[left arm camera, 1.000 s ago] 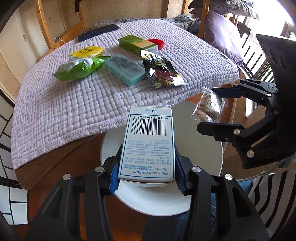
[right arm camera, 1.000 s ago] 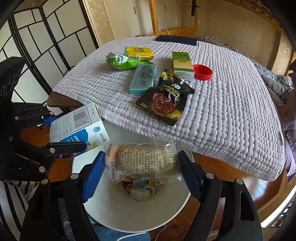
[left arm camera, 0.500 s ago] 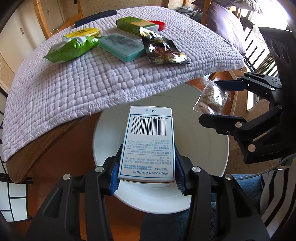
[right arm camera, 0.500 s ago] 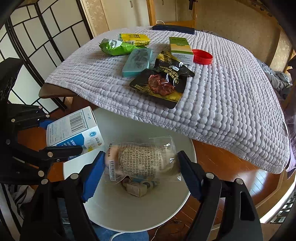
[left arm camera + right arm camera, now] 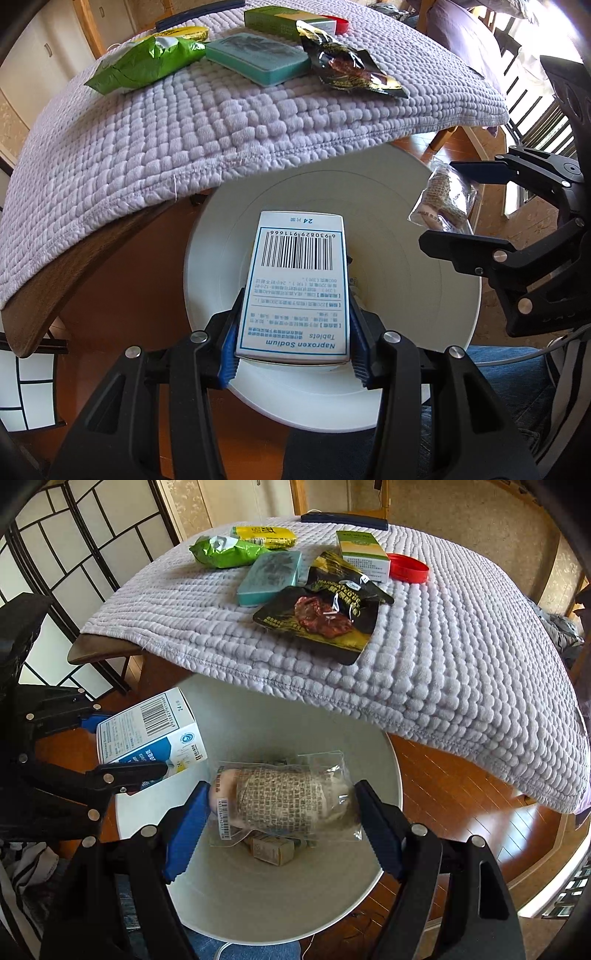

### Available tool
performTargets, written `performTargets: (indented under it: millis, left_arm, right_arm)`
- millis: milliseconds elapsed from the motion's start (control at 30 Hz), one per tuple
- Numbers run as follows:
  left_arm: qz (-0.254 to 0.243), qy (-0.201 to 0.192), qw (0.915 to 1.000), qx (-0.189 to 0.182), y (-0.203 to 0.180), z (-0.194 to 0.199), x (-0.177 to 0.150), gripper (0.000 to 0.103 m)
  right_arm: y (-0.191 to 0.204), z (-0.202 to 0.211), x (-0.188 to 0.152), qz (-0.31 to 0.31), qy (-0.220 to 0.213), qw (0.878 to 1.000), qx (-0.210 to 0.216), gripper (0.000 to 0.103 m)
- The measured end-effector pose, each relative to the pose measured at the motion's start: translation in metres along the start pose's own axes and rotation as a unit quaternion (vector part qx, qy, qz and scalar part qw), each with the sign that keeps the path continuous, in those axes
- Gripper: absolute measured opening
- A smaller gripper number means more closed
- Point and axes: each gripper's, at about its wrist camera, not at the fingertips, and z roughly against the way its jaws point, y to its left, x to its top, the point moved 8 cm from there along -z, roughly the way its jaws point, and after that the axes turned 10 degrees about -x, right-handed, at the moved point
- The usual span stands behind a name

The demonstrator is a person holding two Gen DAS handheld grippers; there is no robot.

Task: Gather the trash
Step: 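Carry the Naproxen box and grain-snack bag over the white bin, then open both tools to drop the box and bag into the bin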

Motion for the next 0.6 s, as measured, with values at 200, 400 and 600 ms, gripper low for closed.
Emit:
performTargets:
  millis: [200, 400, 600]
  left_arm:
    - [-0.002, 0.004, 1.0, 0.008, 0.0, -0.008, -0.007, 0.049]
    - [-0.001, 0.009, 0.9999, 0.012, -0.003, -0.014, -0.011, 0.049]
    - [0.002, 0.013, 0.9998, 0.015, -0.001, -0.023, -0.015, 0.049]
  right_arm:
    - [0.005, -0.01, -0.004, 0.001, 0.008, 1.0, -0.009, 0.077]
    - [0.011, -0.019, -0.002, 0.01, 0.013, 1.0, -0.025, 0.077]
    - [0.012, -0.024, -0.001, 0.011, 0.014, 0.999, -0.026, 0.077]
